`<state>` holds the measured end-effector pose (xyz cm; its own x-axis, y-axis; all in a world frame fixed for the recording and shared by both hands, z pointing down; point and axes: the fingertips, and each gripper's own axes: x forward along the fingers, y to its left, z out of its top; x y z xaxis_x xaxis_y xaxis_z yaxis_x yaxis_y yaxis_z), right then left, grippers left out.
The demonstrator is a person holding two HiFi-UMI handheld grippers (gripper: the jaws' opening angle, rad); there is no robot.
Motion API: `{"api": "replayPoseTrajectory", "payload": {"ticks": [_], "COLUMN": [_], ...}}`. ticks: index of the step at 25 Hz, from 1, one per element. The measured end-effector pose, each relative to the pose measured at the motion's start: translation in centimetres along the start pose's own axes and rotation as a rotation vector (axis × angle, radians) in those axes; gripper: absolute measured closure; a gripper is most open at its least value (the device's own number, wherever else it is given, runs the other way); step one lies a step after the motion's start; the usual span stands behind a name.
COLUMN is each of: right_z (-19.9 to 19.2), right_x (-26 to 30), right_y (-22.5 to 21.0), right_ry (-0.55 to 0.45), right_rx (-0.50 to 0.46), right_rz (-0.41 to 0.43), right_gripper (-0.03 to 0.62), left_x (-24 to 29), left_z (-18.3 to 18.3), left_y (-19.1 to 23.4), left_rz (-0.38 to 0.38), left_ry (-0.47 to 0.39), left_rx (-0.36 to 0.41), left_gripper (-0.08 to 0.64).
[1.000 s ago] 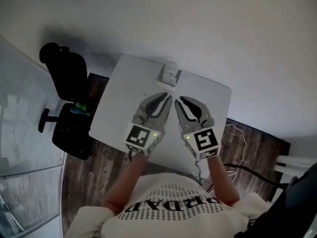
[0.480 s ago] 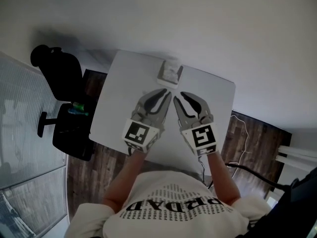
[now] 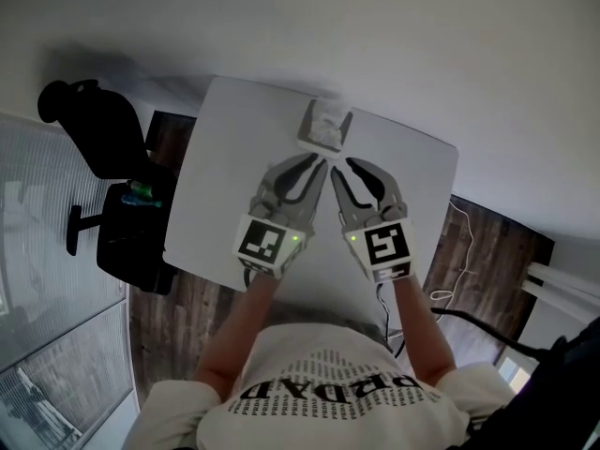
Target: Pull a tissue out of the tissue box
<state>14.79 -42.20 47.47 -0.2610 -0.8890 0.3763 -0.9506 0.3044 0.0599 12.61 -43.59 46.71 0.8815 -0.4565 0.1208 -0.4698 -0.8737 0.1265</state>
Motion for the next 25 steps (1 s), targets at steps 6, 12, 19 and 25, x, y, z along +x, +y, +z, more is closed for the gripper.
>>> {"api": "replayPoseTrajectory", "payload": {"ticks": [6,12,19,25], "right_z": [-2.7,-5.0,-8.4,-10.5], "right_x": [3.2,5.5,9.1,11.1], "right_y": [-1.0,-1.2,-2.9,-4.0], "right_ry": [0.048,0.099,0.18,0.222], "right_rx": [0.008,0.012,0.064,0.085], "right_rz": [0.01,0.015,-0.002,-0.011], "right_gripper": [0.471,0.466,0.448,0.443], "left_x": [1.9,2.9,4.9,6.2], "left_z": [-2.5,-4.6,-7.1,-8.7], "left_y": [3.1,4.9,6.8,8.0], "left_rz": [0.034,0.056,0.061,0.081], "left_ry": [0.021,0.036,0.05,0.05], "left_rx": [-0.034,-0.039,-0.094,-0.131], "left_gripper": [0.515,0.515,0.515,0.515]}}
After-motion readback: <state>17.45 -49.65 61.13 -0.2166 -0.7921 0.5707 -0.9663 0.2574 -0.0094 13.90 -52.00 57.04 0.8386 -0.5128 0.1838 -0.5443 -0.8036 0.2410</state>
